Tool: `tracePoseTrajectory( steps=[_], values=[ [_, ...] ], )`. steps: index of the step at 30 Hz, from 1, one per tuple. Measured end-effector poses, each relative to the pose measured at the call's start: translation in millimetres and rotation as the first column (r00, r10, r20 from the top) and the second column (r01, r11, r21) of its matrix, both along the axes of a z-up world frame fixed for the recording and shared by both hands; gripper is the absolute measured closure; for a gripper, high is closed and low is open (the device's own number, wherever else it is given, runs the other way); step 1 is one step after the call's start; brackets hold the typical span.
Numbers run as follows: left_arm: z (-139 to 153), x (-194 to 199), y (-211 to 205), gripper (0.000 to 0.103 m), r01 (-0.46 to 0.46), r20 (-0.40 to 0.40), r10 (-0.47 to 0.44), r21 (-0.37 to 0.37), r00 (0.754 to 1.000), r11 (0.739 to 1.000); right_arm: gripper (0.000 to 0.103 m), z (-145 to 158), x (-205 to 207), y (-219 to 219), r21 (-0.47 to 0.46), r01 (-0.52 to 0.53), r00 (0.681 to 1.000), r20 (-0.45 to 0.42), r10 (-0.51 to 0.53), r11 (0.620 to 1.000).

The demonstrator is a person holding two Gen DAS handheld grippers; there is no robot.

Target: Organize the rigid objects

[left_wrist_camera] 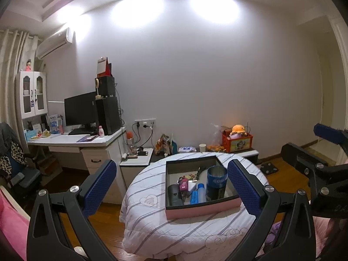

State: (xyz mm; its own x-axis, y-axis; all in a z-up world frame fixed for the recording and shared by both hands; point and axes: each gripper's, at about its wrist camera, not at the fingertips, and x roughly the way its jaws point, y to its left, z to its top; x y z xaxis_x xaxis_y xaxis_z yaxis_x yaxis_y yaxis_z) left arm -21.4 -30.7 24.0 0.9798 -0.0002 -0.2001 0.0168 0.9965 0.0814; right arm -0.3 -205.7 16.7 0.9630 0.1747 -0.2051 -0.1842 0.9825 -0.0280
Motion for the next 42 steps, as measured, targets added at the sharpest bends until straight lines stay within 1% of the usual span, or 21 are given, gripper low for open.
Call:
tracePoseTrajectory(
  steps=[2, 5, 18, 25, 42],
  values=[
    [3, -2, 2, 0.000, 0.005, 0.012, -0.005, -0.014, 1.000, 1.000, 0.000, 1, -2, -1, 0.002, 0.007, 1.000, 0.007, -0.007, 1.000],
    [4, -3, 3, 0.000, -0.003, 0.021, 0.003, -0.015, 1.000, 1.000, 0.000, 1, -3, -3, 0.005, 0.017, 1.000, 0.011, -0.017, 1.000],
    [-1, 4, -1, 0.000, -0.010, -0.006, 0.010, -0.004, 1.000, 1.000, 0.000, -3, 2, -3, 0.000, 0.023, 1.000, -0.016, -0.023, 1.000],
    [-2, 4, 0, 0.000, -0.014, -0.003, 0.014, -0.011, 1.000, 1.000, 0.000, -4, 4, -2, -0.003, 0.019, 1.000, -0.022, -0.019, 1.000],
    [-5, 8, -4, 0.000, 0.012, -0.031, -0.012, 0.008, 0.999, 1.000, 0.000, -7, 5, -4, -0.009, 0.019, 0.999, -0.038, -0.019, 1.000]
  ],
)
